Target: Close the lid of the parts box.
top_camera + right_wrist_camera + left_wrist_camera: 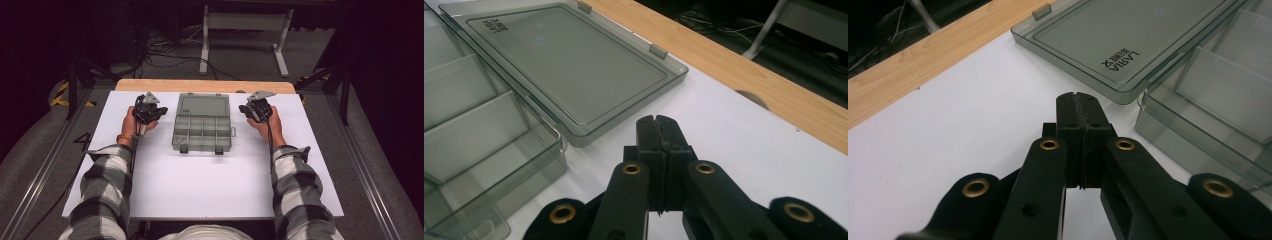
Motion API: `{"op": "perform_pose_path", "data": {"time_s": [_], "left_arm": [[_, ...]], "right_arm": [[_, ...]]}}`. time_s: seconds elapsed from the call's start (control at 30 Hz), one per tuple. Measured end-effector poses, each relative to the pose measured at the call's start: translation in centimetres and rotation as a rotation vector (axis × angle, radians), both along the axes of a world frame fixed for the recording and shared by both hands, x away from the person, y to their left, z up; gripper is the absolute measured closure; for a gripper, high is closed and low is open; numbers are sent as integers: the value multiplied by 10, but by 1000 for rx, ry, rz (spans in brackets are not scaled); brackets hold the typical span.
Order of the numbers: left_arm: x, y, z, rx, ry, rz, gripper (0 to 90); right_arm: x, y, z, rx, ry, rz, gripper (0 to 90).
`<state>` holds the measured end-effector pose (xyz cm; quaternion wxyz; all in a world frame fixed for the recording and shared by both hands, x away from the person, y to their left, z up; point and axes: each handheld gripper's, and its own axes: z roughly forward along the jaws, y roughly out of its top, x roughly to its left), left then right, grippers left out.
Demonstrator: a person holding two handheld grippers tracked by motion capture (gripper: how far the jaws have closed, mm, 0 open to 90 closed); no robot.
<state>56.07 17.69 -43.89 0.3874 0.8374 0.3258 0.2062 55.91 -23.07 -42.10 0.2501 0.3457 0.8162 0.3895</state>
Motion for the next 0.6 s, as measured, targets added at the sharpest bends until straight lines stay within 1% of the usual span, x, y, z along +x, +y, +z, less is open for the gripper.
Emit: {"op": "perform_pose_path", "data": {"time_s": [0.03,0.07,0.1,0.17,0.27,0.3,0.33,0.37,0.4,0.43,0.47,0.6], "left_arm": [[0,0,0,0,0,0,900],[2,-3,-3,15,8,-6,900],[2,-3,-3,15,8,-6,900],[3,-7,-5,30,11,-11,900],[7,-11,-6,27,28,-6,900],[9,-12,-7,32,34,-7,900],[10,-13,-7,35,36,-8,900],[12,-15,-7,48,41,-13,900],[14,-17,-8,60,45,-15,900],[16,-18,-8,63,45,-21,900],[18,-19,-9,65,45,-26,900],[20,-24,-14,95,53,-42,900]], "right_arm": [[1,2,-1,-5,6,2,900],[3,4,-2,-9,16,5,900],[3,4,-2,-9,16,5,900],[5,7,-3,-11,37,12,900],[10,11,-6,-29,65,16,900],[12,14,-7,-45,77,24,900],[12,14,-7,-45,77,24,900],[13,16,-7,-51,82,29,900],[14,18,-8,-62,89,32,900],[16,21,-8,-81,99,39,900],[18,23,-9,-93,111,48,900],[24,29,-13,-138,148,69,900]]}}
